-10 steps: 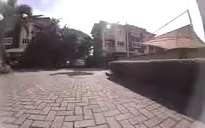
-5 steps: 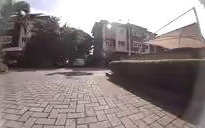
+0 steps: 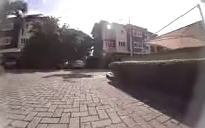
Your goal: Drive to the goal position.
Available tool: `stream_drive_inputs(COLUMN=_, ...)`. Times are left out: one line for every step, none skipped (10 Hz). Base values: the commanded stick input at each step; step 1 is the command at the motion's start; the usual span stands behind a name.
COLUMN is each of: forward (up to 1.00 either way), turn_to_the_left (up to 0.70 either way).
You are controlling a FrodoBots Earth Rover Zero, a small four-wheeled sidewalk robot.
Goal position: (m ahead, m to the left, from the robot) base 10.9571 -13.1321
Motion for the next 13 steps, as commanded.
stream_drive_inputs(forward=0.69, turn_to_the_left=0.03)
stream_drive_inputs(forward=0.69, turn_to_the_left=0.03)
stream_drive_inputs(forward=0.69, turn_to_the_left=0.03)
stream_drive_inputs(forward=0.69, turn_to_the_left=0.03)
stream_drive_inputs(forward=0.69, turn_to_the_left=0.03)
stream_drive_inputs(forward=0.69, turn_to_the_left=0.03)
stream_drive_inputs(forward=0.69, turn_to_the_left=0.03)
stream_drive_inputs(forward=0.69, turn_to_the_left=0.03)
stream_drive_inputs(forward=0.69, turn_to_the_left=0.03)
stream_drive_inputs(forward=0.69, turn_to_the_left=0.03)
stream_drive_inputs(forward=0.69, turn_to_the_left=0.03)
stream_drive_inputs(forward=0.69, turn_to_the_left=0.03)
stream_drive_inputs(forward=0.69, turn_to_the_left=0.03)
